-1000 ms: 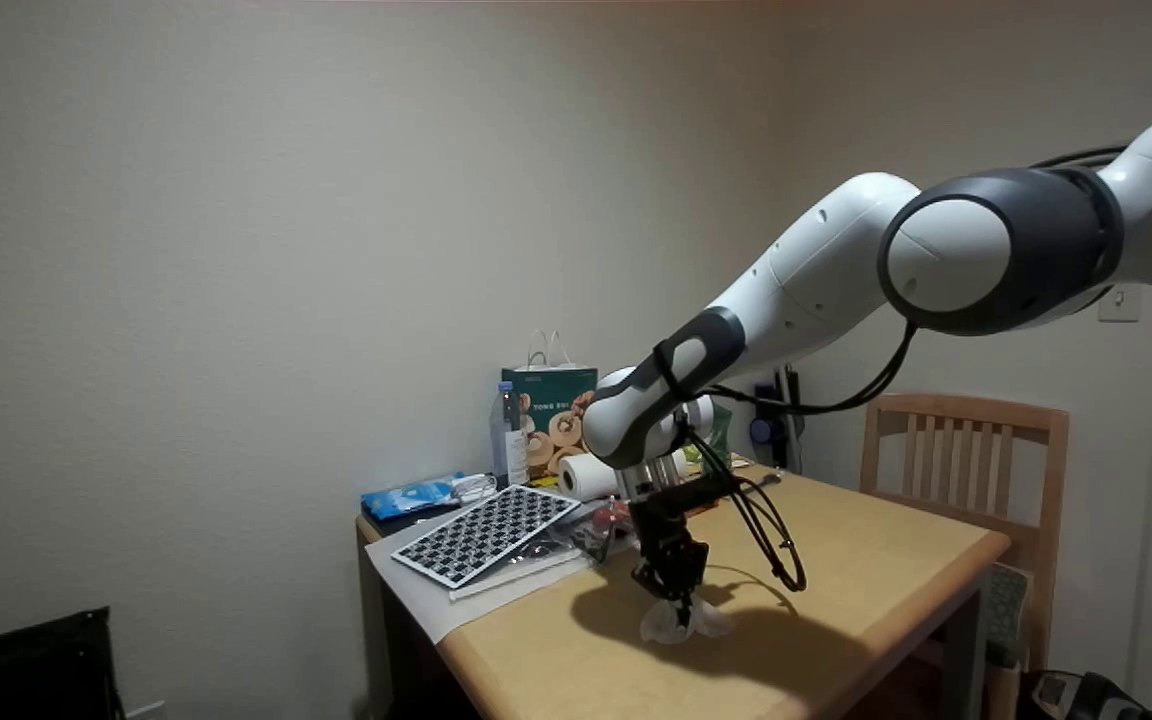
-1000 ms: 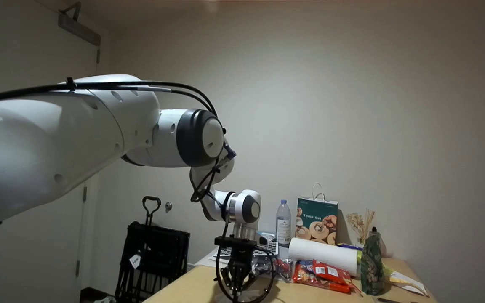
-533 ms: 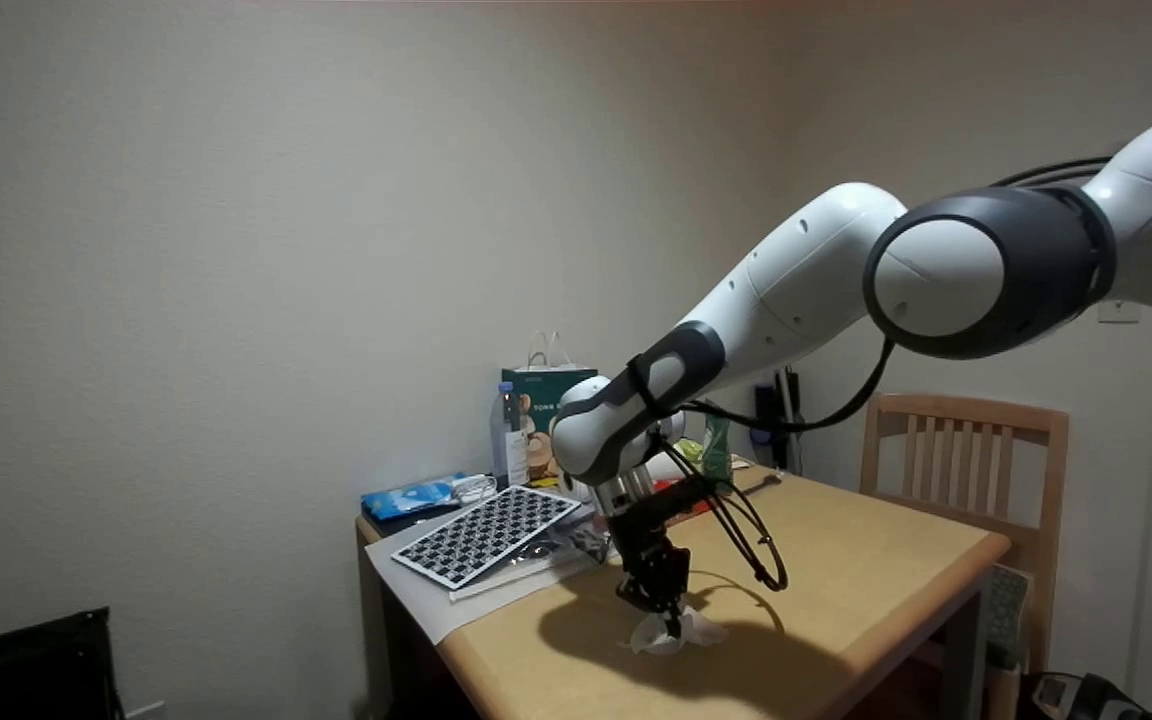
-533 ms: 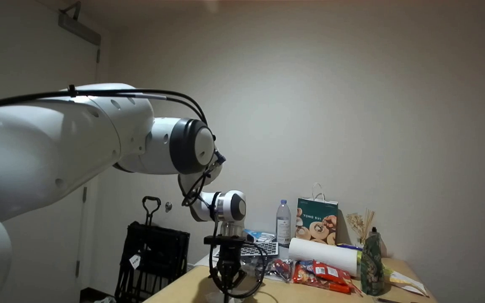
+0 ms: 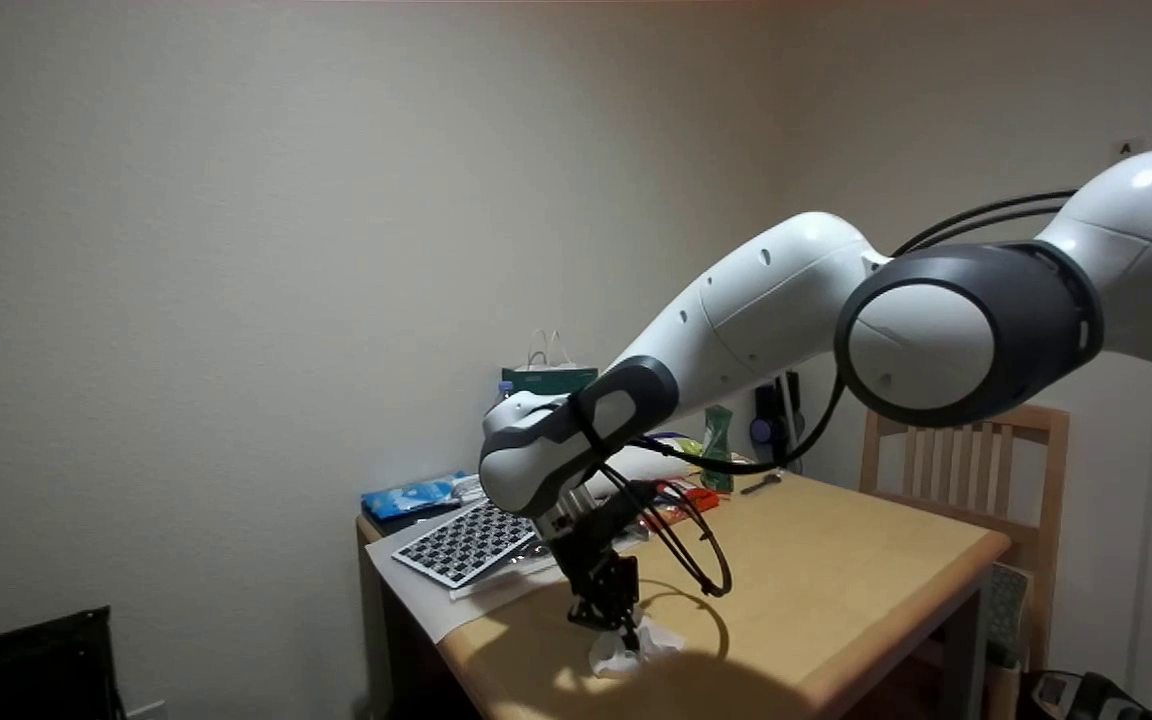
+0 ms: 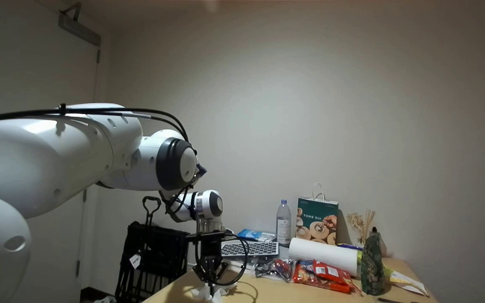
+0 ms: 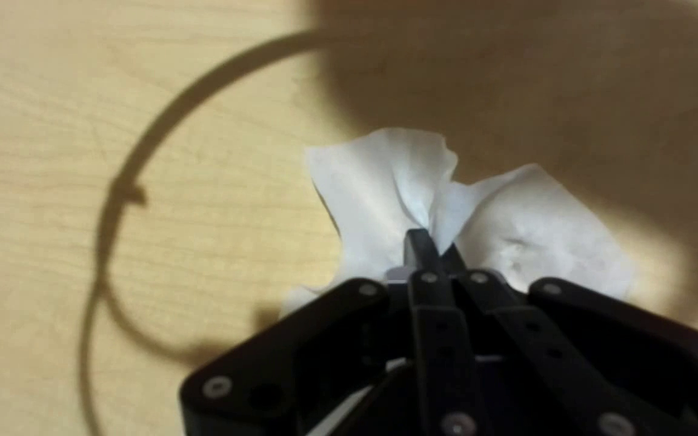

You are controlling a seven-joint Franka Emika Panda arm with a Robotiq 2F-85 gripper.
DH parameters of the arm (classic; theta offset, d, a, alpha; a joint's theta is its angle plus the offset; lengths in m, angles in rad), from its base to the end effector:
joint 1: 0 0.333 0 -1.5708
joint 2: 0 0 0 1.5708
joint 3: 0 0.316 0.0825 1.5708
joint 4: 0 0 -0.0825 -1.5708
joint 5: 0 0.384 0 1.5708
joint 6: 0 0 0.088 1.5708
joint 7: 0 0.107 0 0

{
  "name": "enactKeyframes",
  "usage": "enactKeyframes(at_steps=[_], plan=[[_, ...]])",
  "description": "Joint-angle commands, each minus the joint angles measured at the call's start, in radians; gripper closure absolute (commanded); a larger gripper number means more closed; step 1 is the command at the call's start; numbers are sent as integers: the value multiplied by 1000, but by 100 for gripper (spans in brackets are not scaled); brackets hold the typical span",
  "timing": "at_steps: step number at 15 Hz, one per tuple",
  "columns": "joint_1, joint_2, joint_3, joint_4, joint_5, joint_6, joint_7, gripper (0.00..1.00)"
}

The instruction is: Use the cloth to wipe the counter

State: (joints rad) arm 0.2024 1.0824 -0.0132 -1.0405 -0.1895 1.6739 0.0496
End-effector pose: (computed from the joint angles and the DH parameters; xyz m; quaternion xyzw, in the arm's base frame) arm 0.7119 0.1206 0.1444 0.9653 0.1001 -0.2084 0.1217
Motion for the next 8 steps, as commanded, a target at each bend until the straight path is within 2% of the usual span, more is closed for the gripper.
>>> enactKeyframes(at_steps=[1,8], plan=[[19,2,12,12,-9,-5,-10,100],[122,41,56,82,-26,-69,-77,100]])
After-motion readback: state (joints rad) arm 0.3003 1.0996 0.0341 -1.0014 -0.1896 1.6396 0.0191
